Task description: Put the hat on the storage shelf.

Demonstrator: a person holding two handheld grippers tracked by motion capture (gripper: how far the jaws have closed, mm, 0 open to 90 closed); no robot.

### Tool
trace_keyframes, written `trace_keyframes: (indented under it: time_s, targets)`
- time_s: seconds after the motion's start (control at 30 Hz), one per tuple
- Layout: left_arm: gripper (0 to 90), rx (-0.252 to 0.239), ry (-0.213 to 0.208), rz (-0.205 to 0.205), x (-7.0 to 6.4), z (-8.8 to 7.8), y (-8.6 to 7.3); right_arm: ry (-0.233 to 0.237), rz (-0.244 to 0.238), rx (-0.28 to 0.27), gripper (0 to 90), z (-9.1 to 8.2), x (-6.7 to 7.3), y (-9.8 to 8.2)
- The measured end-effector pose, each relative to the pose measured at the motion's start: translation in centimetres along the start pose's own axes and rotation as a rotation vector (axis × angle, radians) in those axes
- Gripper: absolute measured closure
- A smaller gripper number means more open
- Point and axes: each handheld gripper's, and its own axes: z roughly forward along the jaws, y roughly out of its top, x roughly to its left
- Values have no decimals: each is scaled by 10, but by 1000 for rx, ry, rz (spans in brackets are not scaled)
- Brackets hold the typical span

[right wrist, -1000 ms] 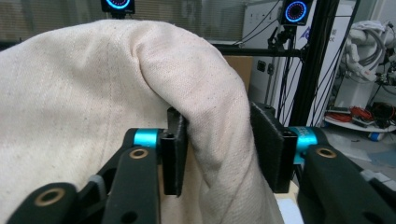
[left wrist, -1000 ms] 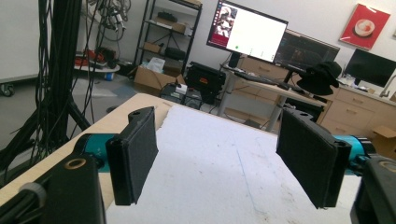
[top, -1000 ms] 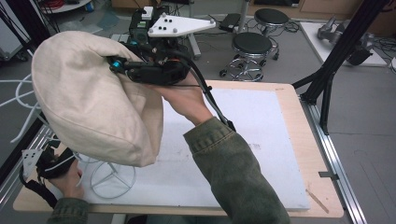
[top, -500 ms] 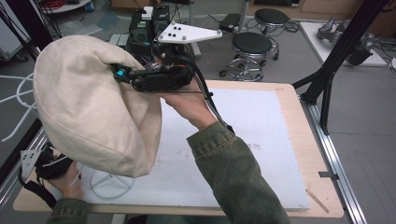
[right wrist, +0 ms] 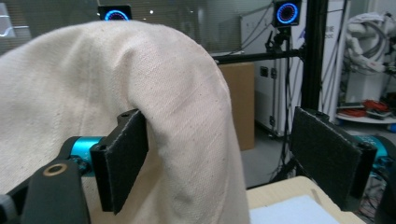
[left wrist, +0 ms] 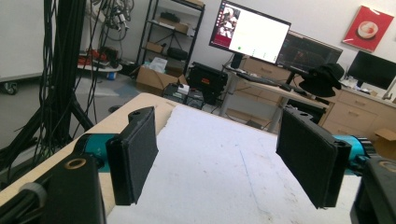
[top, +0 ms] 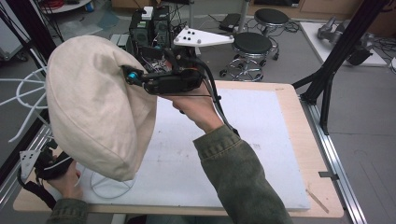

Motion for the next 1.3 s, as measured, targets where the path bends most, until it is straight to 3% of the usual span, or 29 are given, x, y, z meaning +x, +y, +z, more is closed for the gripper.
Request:
trace_keyframes:
  time_s: [0.53,0.8,1.17,1.3]
  targets:
    - [290,2,-1,2,-1,0,0,-20,40,-28,184,-19,-14,-17]
    - [289,2,0,3,0,0,0,-72,58,-44,181,-33,-22,-30]
    - [289,0,-2,6,-1,-1,0,-218,65,-41,159,-63,-32,-50]
    - [290,-2,-1,3,-1,-1,0,-308,45,9,154,-71,-31,-61]
